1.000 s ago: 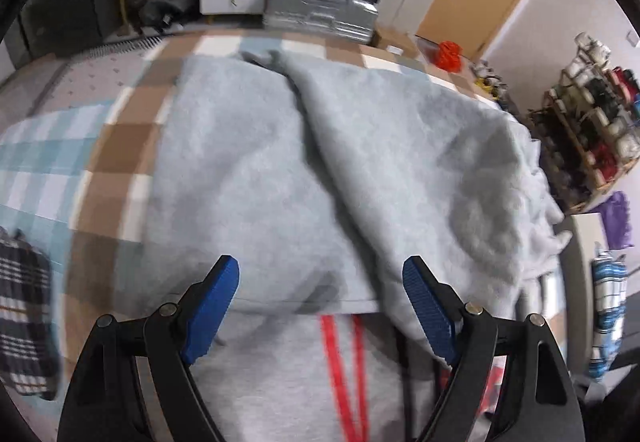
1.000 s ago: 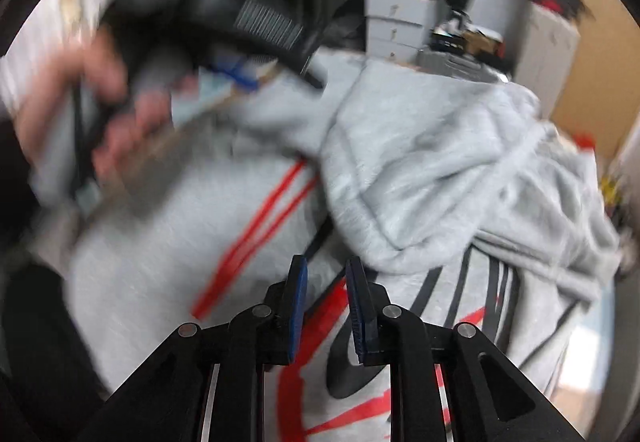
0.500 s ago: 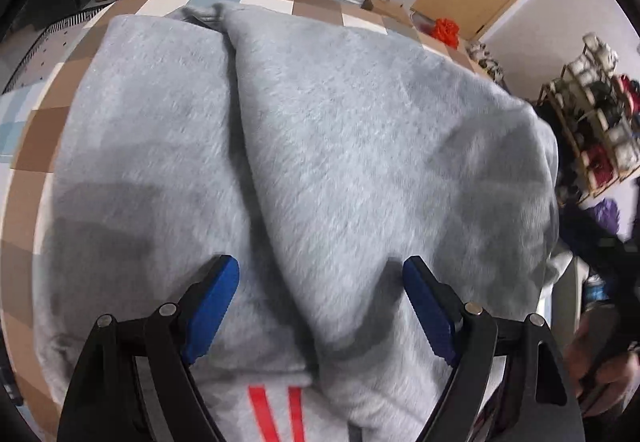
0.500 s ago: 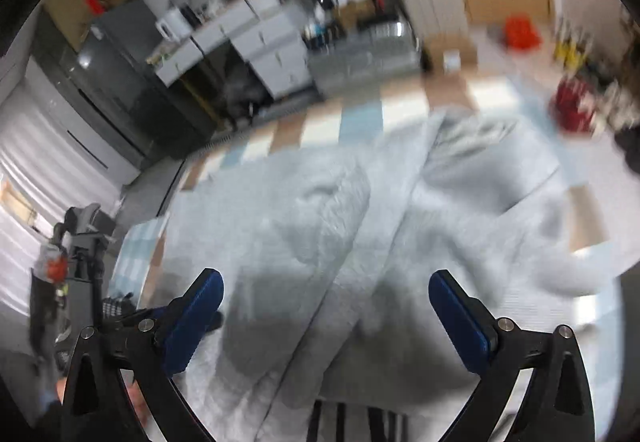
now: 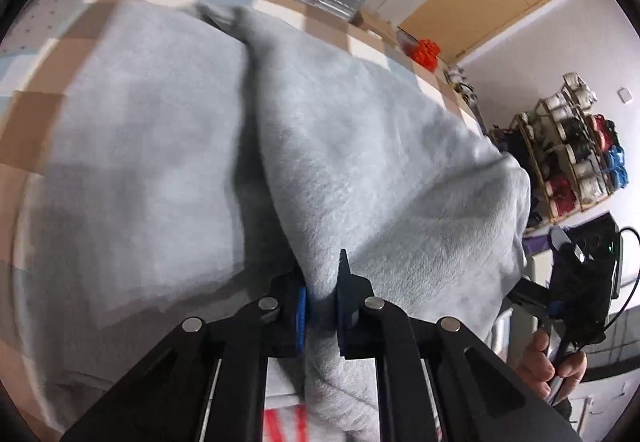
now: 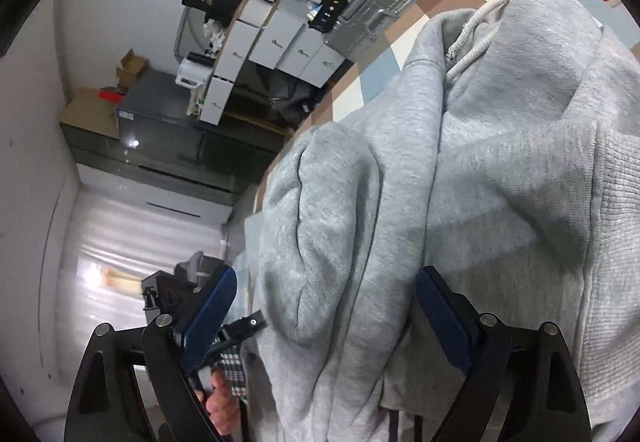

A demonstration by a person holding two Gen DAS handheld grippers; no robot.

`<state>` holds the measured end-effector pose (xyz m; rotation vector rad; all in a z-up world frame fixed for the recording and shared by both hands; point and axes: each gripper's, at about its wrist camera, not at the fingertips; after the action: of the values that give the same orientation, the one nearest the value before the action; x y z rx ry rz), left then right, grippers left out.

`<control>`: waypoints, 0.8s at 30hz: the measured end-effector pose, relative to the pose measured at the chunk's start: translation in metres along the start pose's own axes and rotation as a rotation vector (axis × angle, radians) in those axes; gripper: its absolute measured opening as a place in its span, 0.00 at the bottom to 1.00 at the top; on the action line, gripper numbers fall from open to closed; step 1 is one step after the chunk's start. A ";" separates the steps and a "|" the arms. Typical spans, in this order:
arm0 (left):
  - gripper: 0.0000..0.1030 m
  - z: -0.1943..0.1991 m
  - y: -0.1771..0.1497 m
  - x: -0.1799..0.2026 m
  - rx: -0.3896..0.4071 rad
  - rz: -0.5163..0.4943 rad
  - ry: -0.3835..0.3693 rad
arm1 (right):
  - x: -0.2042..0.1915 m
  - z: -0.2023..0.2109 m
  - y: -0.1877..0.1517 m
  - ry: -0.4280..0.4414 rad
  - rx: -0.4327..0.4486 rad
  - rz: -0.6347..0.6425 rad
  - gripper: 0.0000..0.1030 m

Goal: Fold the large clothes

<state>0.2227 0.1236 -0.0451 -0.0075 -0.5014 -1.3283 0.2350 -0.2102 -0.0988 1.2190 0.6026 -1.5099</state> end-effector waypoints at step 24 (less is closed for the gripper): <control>0.03 0.031 -0.025 -0.054 0.014 0.073 -0.041 | -0.032 0.036 -0.044 -0.203 0.084 0.159 0.09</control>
<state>0.1802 0.1762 -0.0433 -0.0408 -0.5403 -1.2549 0.1784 -0.2140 -0.0664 1.1314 0.3028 -1.5127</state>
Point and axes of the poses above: each gripper's, at about its wrist camera, not at the fingertips, and z roughly against the way its jaws point, x to its right, y to its top, and after that the axes turned 11 degrees about y, right-handed
